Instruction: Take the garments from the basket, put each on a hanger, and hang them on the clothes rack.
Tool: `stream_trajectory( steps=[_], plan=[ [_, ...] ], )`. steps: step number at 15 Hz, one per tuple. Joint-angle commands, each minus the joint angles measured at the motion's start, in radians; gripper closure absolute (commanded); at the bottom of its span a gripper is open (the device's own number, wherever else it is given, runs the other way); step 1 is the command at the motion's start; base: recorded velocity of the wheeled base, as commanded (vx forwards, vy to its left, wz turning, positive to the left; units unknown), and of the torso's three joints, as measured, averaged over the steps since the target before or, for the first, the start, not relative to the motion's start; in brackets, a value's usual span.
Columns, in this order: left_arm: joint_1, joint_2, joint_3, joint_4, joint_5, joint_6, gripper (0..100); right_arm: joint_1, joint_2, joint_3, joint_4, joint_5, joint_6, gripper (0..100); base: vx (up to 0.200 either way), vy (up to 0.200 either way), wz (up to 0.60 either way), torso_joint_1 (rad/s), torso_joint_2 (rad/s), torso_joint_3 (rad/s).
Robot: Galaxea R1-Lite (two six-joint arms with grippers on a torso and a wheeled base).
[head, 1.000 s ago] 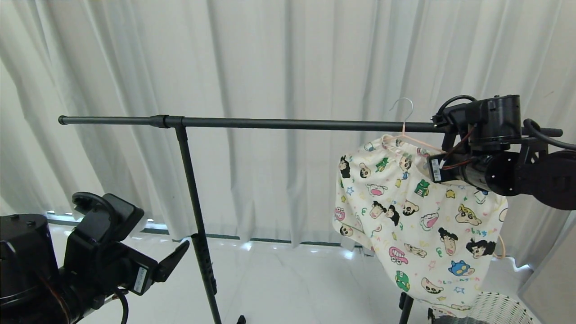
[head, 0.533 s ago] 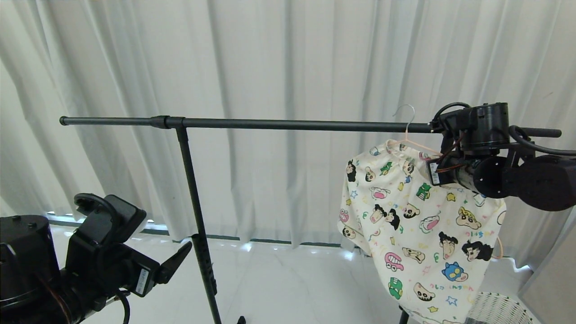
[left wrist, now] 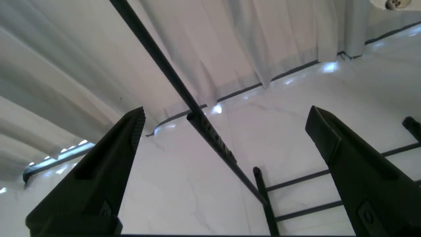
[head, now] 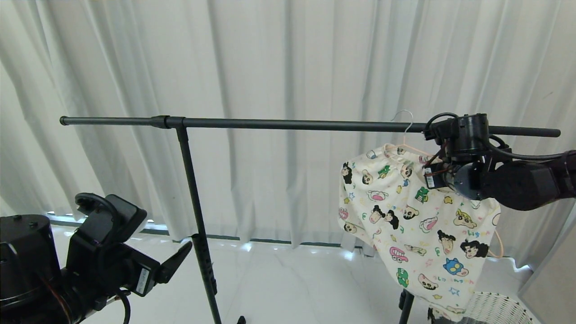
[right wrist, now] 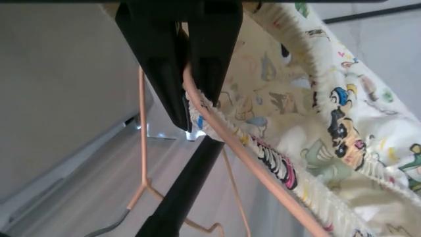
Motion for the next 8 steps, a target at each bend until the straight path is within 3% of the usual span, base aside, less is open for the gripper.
stream_trajectory(
  steps=[1, 7, 8],
  plan=[
    [-0.001, 0.002, 0.0, 0.0, 0.001, 0.0, 0, 0.012, 0.008, 0.007, 0.001, -0.008, 0.0, 100, 0.0, 0.0, 0.0, 0.0, 0.0, 0.0],
    [-0.001, 0.002, 0.0, 0.0, 0.001, 0.0, 0, 0.032, 0.004, 0.01, 0.003, -0.011, 0.003, 100, 0.0, 0.0, 0.0, 0.0, 0.0, 0.0],
    [-0.001, 0.002, 0.0, 0.0, 0.001, 0.0, 0, 0.032, 0.001, 0.01, 0.003, -0.011, 0.004, 0, 0.0, 0.0, 0.0, 0.0, 0.0, 0.0]
  ],
)
